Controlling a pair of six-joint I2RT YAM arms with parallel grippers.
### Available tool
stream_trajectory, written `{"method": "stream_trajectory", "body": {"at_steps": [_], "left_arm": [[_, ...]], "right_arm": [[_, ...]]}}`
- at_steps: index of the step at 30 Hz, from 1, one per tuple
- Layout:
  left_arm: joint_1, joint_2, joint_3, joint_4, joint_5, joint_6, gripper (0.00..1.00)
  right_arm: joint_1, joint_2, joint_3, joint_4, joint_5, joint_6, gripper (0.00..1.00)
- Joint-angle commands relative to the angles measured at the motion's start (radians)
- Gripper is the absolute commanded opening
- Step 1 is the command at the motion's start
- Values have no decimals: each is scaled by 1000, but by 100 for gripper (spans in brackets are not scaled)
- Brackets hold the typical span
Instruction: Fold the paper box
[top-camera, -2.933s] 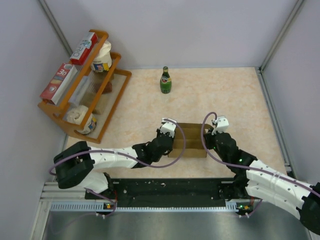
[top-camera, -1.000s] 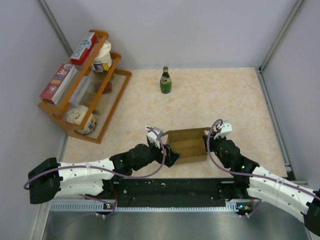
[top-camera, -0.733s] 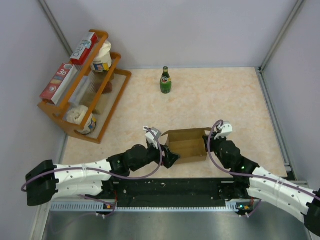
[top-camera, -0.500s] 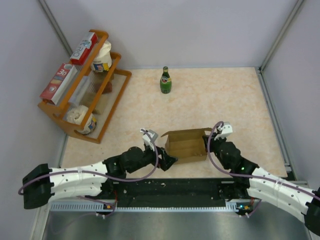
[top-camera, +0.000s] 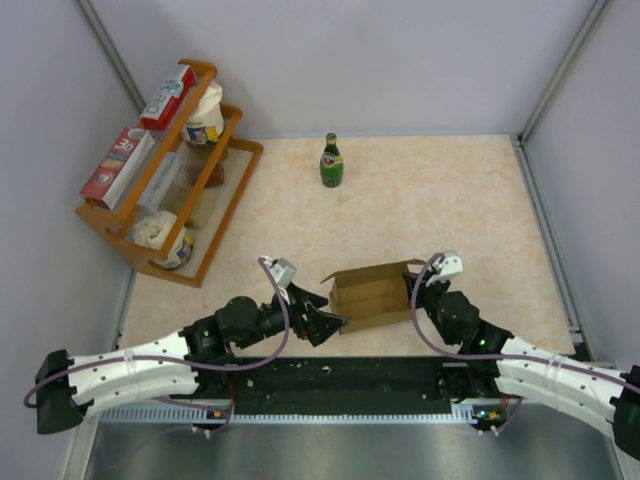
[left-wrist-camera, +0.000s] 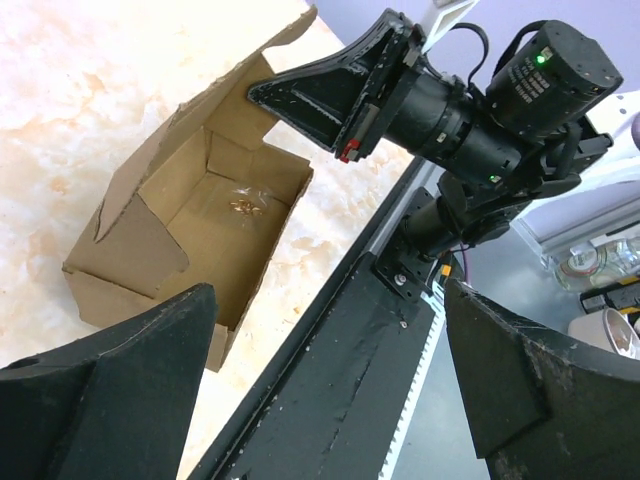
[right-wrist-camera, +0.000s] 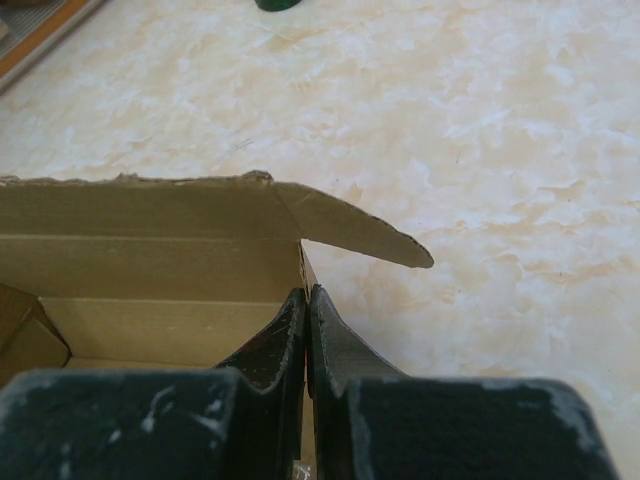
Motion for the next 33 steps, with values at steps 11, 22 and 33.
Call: {"method": "stream_trajectory", "body": {"at_steps": [11,22,33], "left_arm": [[-3,-39,233,-45,-68,216,98],[153,301,528,-173,-59,300,99],[288,612,683,-276,152,247,93]], "right_arm": [[128,36,-76,172,161,-33,0],[184,23,-87,182,215,-44,0],[196,4,-96,179,235,-49,0]]}}
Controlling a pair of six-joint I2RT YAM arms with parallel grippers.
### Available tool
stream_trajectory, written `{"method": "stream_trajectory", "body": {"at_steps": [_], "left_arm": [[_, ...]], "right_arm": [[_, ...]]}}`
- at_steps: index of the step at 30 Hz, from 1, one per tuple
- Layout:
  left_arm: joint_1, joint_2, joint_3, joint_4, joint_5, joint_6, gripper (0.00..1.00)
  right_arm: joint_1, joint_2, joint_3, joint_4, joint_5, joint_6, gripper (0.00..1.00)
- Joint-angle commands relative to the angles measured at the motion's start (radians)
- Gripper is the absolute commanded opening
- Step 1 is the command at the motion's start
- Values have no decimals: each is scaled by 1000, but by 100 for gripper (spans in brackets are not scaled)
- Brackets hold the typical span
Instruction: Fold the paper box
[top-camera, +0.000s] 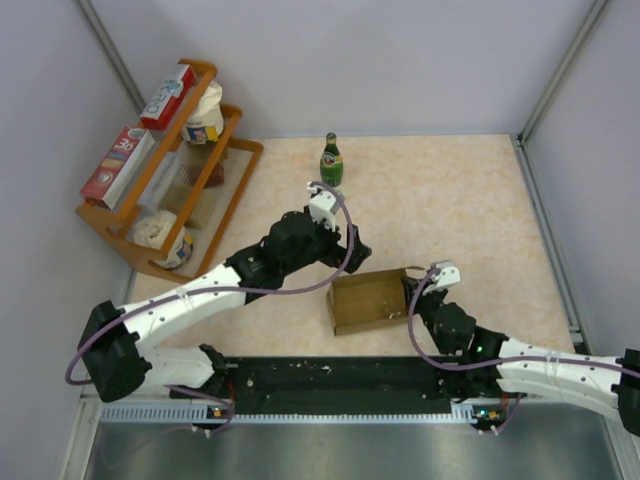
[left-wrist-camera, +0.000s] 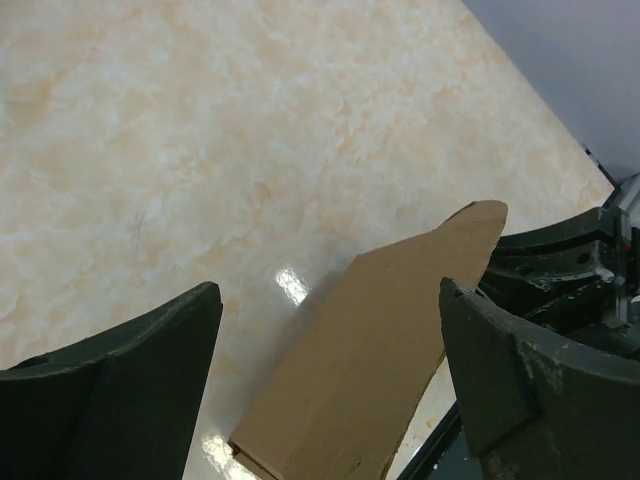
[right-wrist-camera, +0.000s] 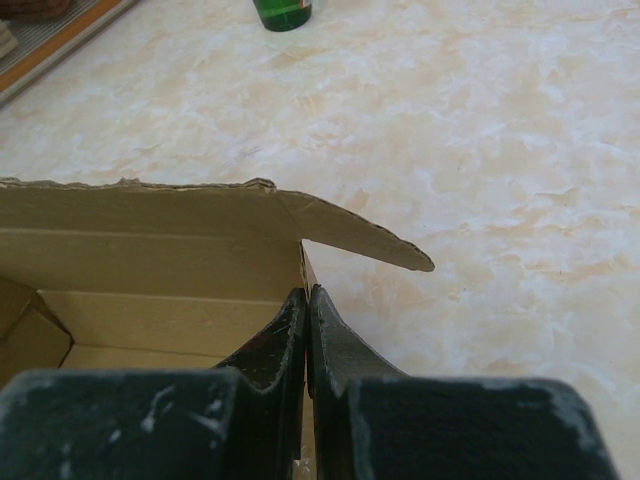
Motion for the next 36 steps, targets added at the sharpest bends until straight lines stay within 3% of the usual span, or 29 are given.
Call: {"method": "stream_trajectory", "body": {"at_steps": [1,11,20,23,25,28,31,36], "left_arm": [[18,58,84,-33,129,-17,90],[18,69,14,-5,281,-24,55],[18,-32,-121,61,286,-31,42],[18,-62,-155,67,272,-32,41],[18,-92,-167,58,238,-29,46],[20,-186,-172,-28,85,-43,54],[26,-331,-216,-48,-62,-66,68],[26,-626,-351,-6,-103,-71,76]], "right_arm": [[16,-13,-44,60,22,-6,0],[45,21,-80,103,40,-12,0],[117,156,-100,206,137,24,0],[137,202,-97,227,164,35,0],[141,211,-94,227,175,46,0],[144,208,-90,220,184,58,0],[144,193,-84,190,191,72,0],[144,159,-71,108,191,107,0]]}}
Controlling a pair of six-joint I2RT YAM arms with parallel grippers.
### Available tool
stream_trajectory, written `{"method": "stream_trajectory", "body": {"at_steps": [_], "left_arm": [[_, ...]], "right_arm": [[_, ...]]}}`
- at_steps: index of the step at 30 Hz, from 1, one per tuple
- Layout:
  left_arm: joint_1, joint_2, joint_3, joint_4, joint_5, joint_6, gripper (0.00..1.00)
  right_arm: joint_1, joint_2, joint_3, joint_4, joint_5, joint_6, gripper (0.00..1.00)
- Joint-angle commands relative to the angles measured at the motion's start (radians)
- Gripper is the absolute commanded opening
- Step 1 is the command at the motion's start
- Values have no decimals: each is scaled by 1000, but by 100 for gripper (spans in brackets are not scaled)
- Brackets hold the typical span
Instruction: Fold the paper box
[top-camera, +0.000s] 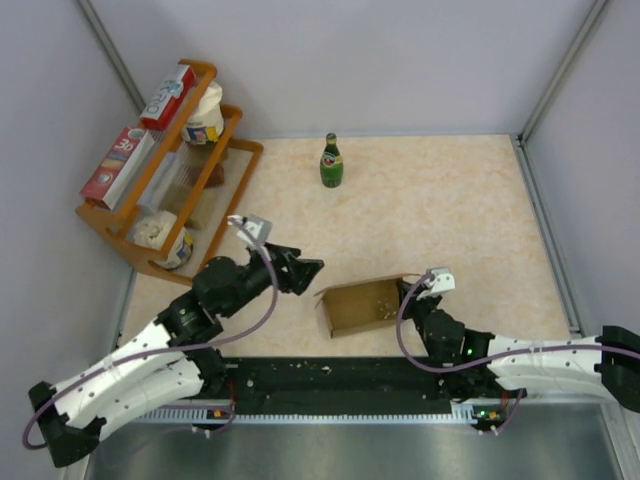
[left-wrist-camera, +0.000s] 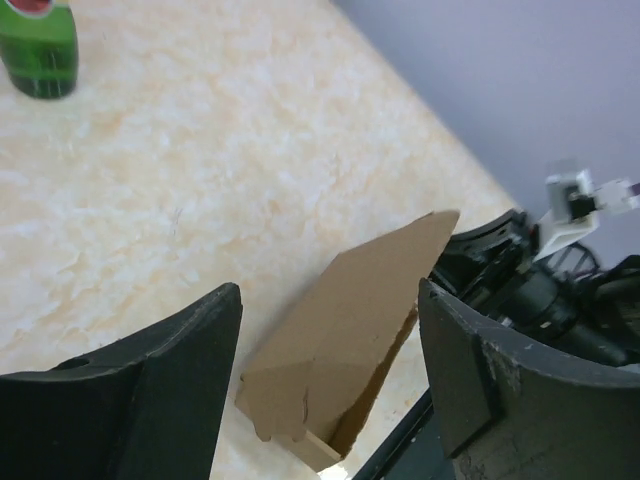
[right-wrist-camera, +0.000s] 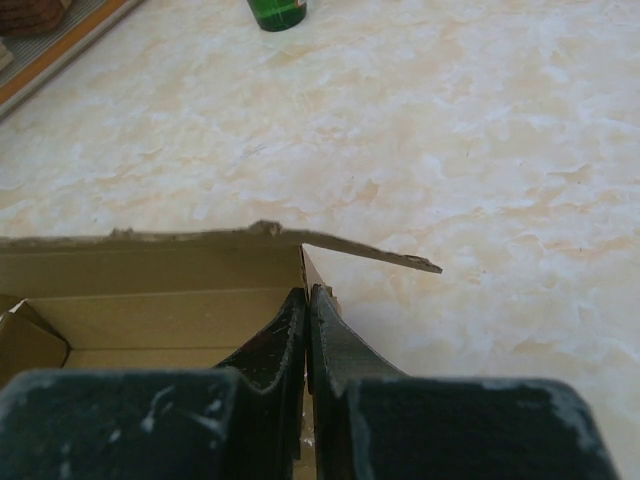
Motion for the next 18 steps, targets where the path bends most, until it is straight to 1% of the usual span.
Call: {"method": "stream_trajectory", "body": {"at_steps": [1,2,3,5,6,7,8,10,13,16,18], "left_arm": [[2,-216,-118,57,-54,-5,77],[2,-245,-147,57,-23,-8,77],[1,-271,-176,92,14,-5,77],[-10,-294,-217,81,89,6,78],[-22,-293,-231,69,92,9,78],[-41,-291,-239,16,80,9,78],[-61,-285,-242,-18,33,4,78],[-120,-279,-245,-75,-41,-9,77],[-202,-258,-248,-88,-92,-3,75],[-246,-190,-236,-81,-115,21,73],[-271,-137,-219,-88,-168,35,73]], "right_arm": [[13,-33,-67,-70,20,54,0],[15,-40,-66,-81,18,57,0],[15,-45,-63,-87,15,60,0],[15,-53,-58,-105,12,65,0],[13,-53,-58,-121,14,71,0],[15,-53,-58,-136,12,74,0],[15,-53,-26,-145,9,80,0],[15,-53,-20,-167,7,92,0],[13,-51,-18,-167,7,100,0],[13,-39,-12,-173,11,98,0],[15,-30,-6,-176,6,92,0]]}}
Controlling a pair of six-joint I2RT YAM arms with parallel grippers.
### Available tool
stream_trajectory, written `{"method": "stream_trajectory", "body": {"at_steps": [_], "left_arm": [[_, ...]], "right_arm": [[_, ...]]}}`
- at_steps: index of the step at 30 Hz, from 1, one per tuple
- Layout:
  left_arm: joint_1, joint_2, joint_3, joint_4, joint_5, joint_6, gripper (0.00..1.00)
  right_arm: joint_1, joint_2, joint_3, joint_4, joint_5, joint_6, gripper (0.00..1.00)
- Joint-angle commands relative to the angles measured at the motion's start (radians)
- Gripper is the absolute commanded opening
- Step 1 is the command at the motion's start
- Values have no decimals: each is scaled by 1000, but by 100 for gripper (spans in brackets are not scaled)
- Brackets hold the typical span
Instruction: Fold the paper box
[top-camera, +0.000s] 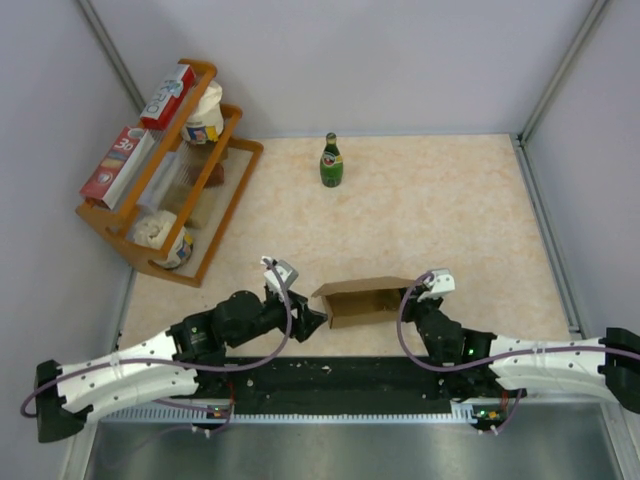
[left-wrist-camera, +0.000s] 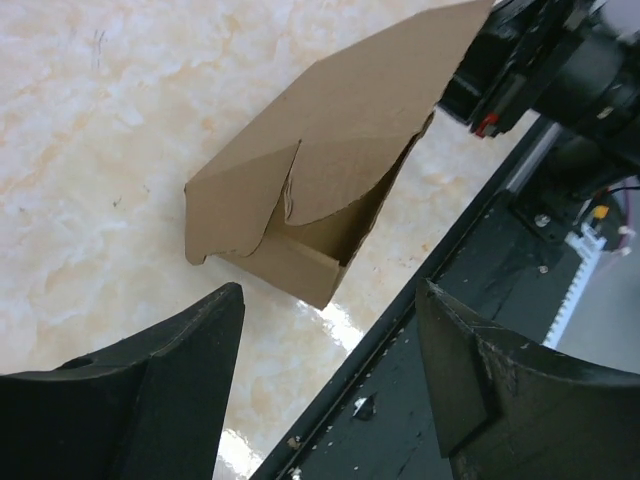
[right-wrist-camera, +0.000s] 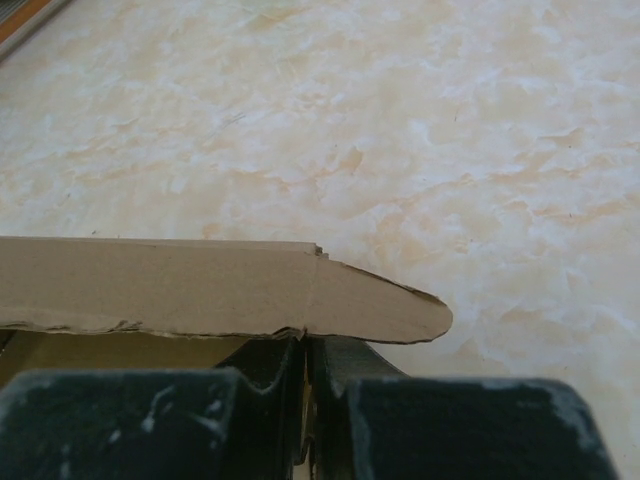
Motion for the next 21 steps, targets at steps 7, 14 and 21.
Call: {"method": "stream_trajectory", "body": {"at_steps": [7,14,21], "left_arm": [[-63,243,134,8,-301,141,76],[-66,316,209,52,-341,219,78],[-66,391,227,100,-278,253,79]], "right_arm": [[11,-30,2,-75,-14,-2,0],[13,-149,58,-224,-49,-12,0],[11,-169,146,-364,-97,27,2]]}}
